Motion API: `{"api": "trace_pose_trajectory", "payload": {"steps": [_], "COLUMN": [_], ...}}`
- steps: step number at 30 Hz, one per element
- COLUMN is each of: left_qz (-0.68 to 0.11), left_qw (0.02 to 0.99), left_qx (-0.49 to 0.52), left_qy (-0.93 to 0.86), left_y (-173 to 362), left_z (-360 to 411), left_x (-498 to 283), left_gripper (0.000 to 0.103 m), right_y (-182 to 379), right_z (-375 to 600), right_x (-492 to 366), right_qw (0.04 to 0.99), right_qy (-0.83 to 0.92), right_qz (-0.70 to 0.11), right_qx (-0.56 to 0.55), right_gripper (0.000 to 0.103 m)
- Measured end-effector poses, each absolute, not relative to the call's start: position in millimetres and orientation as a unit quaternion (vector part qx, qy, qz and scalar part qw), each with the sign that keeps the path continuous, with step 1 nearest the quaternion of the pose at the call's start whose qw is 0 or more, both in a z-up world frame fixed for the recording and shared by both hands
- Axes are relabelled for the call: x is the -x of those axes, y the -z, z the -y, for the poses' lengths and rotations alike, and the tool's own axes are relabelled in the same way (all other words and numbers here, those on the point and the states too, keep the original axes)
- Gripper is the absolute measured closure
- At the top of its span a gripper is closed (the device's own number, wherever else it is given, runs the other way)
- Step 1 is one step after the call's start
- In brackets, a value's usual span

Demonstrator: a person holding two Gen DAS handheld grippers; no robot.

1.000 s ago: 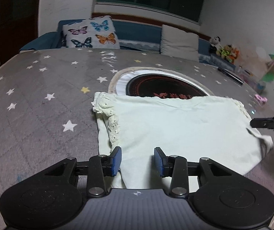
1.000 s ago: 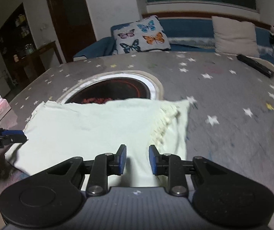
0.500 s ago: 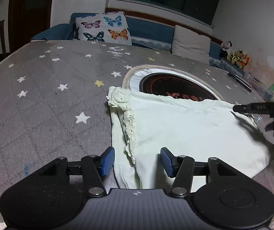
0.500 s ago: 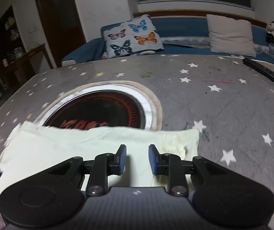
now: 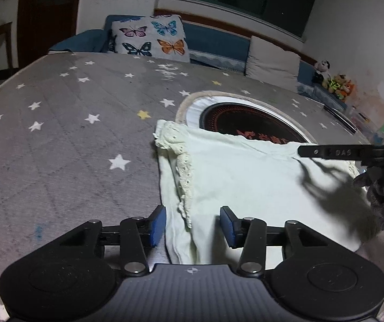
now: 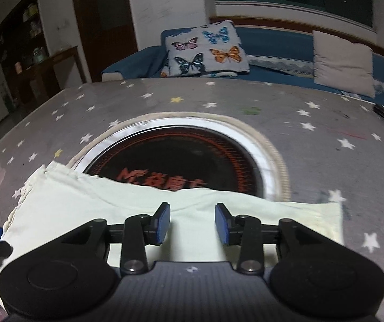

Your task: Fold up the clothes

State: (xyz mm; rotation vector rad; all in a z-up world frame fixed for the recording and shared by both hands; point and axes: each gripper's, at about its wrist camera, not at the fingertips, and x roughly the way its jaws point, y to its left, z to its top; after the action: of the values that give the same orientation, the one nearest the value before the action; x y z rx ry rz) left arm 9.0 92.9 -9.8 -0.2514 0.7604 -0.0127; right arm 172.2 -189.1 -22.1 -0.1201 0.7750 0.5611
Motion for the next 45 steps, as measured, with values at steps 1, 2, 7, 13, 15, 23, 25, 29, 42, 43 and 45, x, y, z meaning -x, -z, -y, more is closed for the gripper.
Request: {"api": "trace_pose_trajectory", "payload": {"steps": [1, 2, 7, 13, 15, 23, 25, 29, 42, 43, 45], "left_qz": [-0.372, -0.375, -0.382, -0.382, -0.376, -0.339, -0.333, -0.33, -0.366, -0.372, -0.381], "left_qw": [0.92, 0.918, 0.914, 0.91, 0.912, 0.925, 0.926, 0.929, 0.922, 0.918, 0.914], "left_qx": [0.126, 0.13, 0.137, 0.158, 0.162, 0.158, 0.157, 0.138, 0.125, 0.131, 0.137], "left_qy": [0.007, 0.01, 0.019, 0.032, 0.036, 0.067, 0.079, 0.091, -0.031, -0.033, -0.032], "left_y": [10, 10, 12, 10, 5, -22, -26, -28, 2, 5, 10], "left_z": [-94, -94, -93, -95, -94, -74, -67, -51, -89, -91, -92], "left_x": [-8, -8, -9, -10, -9, -11, -15, -21, -3, -4, -6], "left_gripper": [0.052, 0.051, 0.055, 0.082, 0.083, 0.089, 0.091, 0.091, 0.053, 0.052, 0.052], "right_y": [23, 24, 30, 34, 32, 4, -9, -29, -24, -24, -22], "right_z": [184, 179, 160, 151, 151, 157, 155, 138, 95, 94, 91], "right_x": [-171, -169, -162, -145, -139, -140, -143, -150, -145, -143, -141], "right_qw": [0.885, 0.885, 0.881, 0.874, 0.873, 0.858, 0.843, 0.81, 0.785, 0.785, 0.783], "right_qy": [-0.271, -0.273, -0.277, -0.285, -0.289, -0.327, -0.358, -0.416, -0.446, -0.446, -0.446], "right_qz": [-0.373, -0.372, -0.373, -0.37, -0.367, -0.386, -0.398, -0.413, -0.427, -0.428, -0.431], "right_qx": [0.062, 0.067, 0.091, 0.13, 0.138, 0.087, 0.054, 0.019, 0.041, 0.042, 0.047], "right_gripper": [0.066, 0.065, 0.059, 0.058, 0.058, 0.058, 0.058, 0.051, 0.048, 0.048, 0.048]}}
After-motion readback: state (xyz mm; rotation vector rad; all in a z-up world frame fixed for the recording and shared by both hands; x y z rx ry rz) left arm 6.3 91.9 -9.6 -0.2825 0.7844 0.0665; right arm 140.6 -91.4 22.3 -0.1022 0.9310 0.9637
